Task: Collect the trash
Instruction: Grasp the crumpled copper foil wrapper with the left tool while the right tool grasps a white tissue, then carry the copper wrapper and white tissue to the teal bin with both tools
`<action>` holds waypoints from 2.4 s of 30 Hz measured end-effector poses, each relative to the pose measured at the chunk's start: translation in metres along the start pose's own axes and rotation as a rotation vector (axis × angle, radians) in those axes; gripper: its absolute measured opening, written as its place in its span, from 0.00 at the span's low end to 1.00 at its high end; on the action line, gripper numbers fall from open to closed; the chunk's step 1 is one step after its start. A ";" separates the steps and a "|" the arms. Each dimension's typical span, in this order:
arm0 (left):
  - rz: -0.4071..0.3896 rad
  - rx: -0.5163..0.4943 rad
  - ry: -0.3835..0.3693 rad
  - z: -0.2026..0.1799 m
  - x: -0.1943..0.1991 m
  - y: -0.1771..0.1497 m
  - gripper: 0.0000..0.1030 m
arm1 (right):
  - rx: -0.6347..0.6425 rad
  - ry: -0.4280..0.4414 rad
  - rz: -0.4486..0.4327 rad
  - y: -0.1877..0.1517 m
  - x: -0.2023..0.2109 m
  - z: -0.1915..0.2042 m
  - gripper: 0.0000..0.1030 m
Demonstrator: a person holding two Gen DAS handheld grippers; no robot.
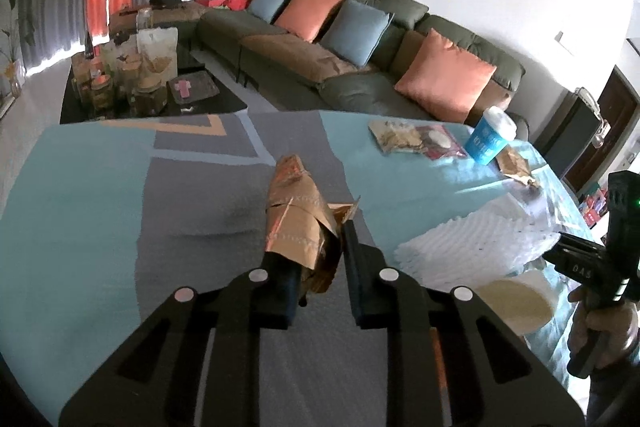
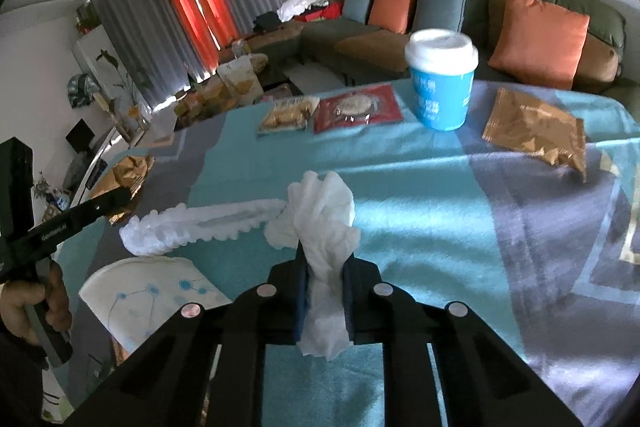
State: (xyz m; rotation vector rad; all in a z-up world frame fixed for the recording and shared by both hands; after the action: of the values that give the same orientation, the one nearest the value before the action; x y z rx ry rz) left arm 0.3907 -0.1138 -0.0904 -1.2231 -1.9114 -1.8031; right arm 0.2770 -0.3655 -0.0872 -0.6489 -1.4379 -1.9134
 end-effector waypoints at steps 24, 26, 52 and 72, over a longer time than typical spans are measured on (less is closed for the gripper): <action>-0.288 -0.025 0.071 0.004 0.210 -0.035 0.19 | 0.120 0.097 -0.246 -0.014 0.113 0.080 0.12; -0.301 -0.019 0.091 0.009 0.227 -0.043 0.19 | 0.140 0.124 -0.242 -0.019 0.115 0.096 0.12; -0.389 0.189 0.389 0.136 0.428 -0.175 0.20 | 0.425 0.487 -0.127 -0.083 0.107 0.319 0.12; -0.289 0.384 0.545 0.259 0.499 -0.310 0.20 | 0.668 0.619 0.139 -0.136 0.013 0.494 0.12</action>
State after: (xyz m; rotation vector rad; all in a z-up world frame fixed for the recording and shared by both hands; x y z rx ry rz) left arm -0.0423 0.3564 -0.0260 -0.2997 -2.0246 -1.5638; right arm 0.1691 0.1321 -0.0283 0.1497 -1.4299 -1.2349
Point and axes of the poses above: each gripper's, at about its wrist camera, not at the fingertips, and x roughly against the way its jaws point, z to its left, y to its top, the point moved 3 cm from there along -x, roughly the way its jaws point, and after that the axes turned 3 degrees about -x, right-handed, at the moved point
